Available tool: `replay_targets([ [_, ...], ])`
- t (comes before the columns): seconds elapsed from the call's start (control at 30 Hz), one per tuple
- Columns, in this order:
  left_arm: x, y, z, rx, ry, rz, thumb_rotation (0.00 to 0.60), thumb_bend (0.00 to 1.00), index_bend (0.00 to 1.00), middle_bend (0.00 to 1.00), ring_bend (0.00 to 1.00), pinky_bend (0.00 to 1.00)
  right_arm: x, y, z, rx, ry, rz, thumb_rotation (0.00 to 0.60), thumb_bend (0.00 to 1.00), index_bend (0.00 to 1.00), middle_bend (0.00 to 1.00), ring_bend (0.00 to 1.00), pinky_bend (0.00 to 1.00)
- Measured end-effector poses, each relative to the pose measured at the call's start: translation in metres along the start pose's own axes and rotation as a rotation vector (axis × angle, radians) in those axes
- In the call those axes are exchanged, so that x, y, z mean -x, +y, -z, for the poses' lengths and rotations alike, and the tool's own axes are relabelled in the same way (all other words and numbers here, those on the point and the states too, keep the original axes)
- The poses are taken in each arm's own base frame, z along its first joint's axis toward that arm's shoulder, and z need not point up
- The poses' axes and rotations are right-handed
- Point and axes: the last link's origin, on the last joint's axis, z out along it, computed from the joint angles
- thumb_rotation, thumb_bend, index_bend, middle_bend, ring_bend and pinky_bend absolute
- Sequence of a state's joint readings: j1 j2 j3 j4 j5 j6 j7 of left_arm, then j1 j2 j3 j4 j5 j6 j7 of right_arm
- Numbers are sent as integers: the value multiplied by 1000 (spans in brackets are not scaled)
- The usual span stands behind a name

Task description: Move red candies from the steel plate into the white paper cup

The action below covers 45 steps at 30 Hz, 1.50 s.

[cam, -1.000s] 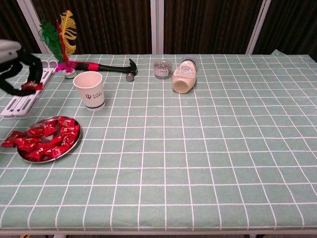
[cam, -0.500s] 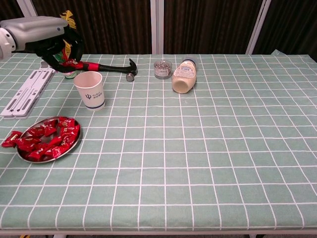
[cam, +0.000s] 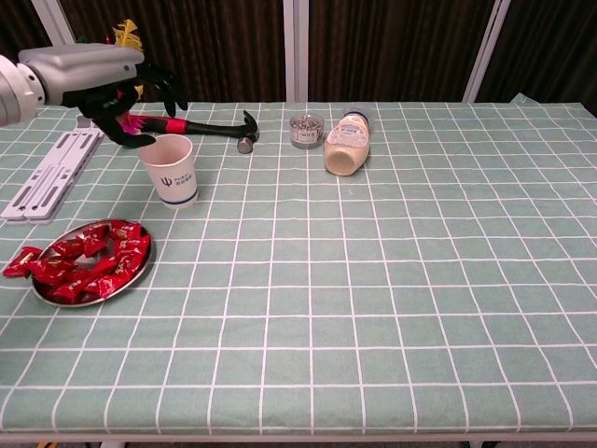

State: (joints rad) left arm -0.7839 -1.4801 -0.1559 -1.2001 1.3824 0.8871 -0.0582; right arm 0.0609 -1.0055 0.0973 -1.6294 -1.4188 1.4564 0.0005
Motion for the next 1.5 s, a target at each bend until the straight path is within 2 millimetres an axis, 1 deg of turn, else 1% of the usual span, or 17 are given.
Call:
replay_targets([
  [0.1, -6, -10, 19, -25, 51, 18, 600, 330, 357, 421, 803, 1000, -1, -1, -1, -7, 2, 3, 600, 101, 59, 229, 91, 283],
  [0.2, -5, -27, 49, -75, 70, 20, 600, 327, 388, 439, 805, 1000, -2, -2, -1, -17, 6, 5, 600, 101, 60, 230, 91, 284],
  [0.23, 0, -34, 62, -97, 61, 12, 600, 322, 401, 452, 806, 1000, -2, -3, -1, -19, 7, 6, 600, 101, 60, 230, 91, 284],
  [0.33, 18, -47, 92, -135, 1, -26, 600, 310, 418, 472, 807, 1000, -2, -5, 0, -28, 5, 5, 600, 101, 59, 229, 91, 284],
  [0.43, 39, -53, 116, -152, -78, -77, 600, 303, 421, 474, 807, 1000, -1, -7, 0, -36, 3, 2, 600, 101, 59, 230, 91, 284],
  [0.53, 58, -56, 133, -160, -152, -100, 600, 296, 422, 474, 807, 1000, -1, -9, 1, -42, 5, 4, 600, 101, 59, 230, 91, 285],
  [0.6, 66, -55, 137, -161, -170, -101, 600, 291, 422, 474, 807, 1000, -2, -11, 1, -45, 6, 5, 600, 101, 60, 230, 91, 285],
  [0.73, 78, -50, 139, -144, -185, -101, 600, 286, 422, 474, 807, 1000, -2, -13, 2, -49, 9, 6, 600, 101, 59, 229, 91, 285],
  [0.9, 84, -50, 138, -144, -189, -137, 600, 285, 422, 474, 807, 1000, -3, -14, 3, -48, 10, 9, 600, 101, 60, 230, 91, 286],
  [1.0, 84, -52, 140, -159, -184, -132, 600, 285, 422, 474, 807, 1000, -3, -14, 4, -45, 11, 10, 600, 101, 60, 230, 91, 286],
  [1.1, 84, -56, 145, -173, -184, -127, 600, 285, 422, 474, 807, 1000, -4, -15, 3, -47, 10, 12, 600, 101, 60, 230, 91, 286],
  [1.23, 89, -58, 150, -182, -204, -126, 600, 285, 422, 474, 807, 1000, -3, -17, 3, -50, 8, 13, 600, 101, 59, 230, 91, 286],
  [1.5, 99, -58, 144, -179, -210, -116, 600, 285, 435, 482, 807, 1000, -4, -16, 4, -42, 10, 14, 600, 101, 59, 230, 91, 286],
])
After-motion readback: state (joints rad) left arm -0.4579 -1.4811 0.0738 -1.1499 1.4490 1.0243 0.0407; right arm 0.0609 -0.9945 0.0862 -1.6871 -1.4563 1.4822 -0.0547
